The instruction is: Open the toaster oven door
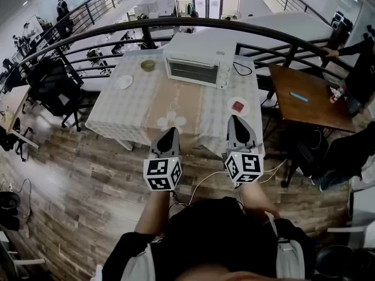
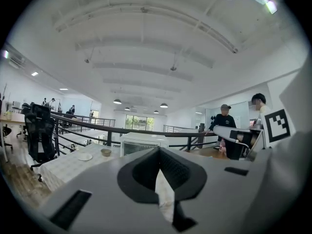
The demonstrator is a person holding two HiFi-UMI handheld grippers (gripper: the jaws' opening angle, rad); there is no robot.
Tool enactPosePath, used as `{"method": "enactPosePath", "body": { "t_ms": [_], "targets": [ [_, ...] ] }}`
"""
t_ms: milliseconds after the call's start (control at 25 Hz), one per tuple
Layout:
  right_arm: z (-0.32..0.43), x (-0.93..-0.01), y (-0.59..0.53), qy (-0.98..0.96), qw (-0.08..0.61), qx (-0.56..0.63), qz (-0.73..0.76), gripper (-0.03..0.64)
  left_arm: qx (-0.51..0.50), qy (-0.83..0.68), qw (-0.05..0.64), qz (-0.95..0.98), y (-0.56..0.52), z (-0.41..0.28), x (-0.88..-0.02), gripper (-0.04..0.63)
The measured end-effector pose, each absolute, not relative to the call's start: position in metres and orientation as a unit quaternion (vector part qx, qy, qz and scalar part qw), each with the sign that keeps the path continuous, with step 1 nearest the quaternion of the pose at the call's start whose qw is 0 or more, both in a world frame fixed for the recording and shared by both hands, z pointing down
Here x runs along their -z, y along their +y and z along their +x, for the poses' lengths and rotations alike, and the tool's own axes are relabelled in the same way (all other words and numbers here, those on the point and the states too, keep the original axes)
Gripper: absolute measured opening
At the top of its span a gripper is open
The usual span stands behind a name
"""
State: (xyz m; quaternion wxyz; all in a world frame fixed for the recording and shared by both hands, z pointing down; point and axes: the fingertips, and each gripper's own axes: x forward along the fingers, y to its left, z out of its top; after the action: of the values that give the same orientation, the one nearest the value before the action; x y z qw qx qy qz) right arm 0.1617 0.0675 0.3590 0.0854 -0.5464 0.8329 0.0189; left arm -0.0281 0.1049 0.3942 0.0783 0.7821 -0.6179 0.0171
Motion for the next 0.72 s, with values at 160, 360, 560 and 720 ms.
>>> {"method": "enactPosePath", "body": {
  "t_ms": [160,360,560,720],
  "targets": [
    [0.157,-0.365,0.07,0.83,0.078,-0.019,-0.552,0.003,-0.024,-0.616,0.086,0.783,0.104,-0.036,-0.404,0.011],
    [0.158,-0.369,0.052,0.831,0.074,-0.017,-0.552,0.003,-0.026,-0.616,0.09,0.782,0.087,-0.038,-0.408,0.011],
    [0.153,-0.372,0.017,0.833,0.085,-0.011,-0.546,0.003,-0.039,-0.623,0.083,0.777,0.057,-0.042,-0.408,0.012],
    [0.15,-0.379,-0.034,0.836,0.086,-0.001,-0.541,0.003,-0.049,-0.628,0.077,0.773,0.01,-0.044,-0.409,0.012]
  ]
}}
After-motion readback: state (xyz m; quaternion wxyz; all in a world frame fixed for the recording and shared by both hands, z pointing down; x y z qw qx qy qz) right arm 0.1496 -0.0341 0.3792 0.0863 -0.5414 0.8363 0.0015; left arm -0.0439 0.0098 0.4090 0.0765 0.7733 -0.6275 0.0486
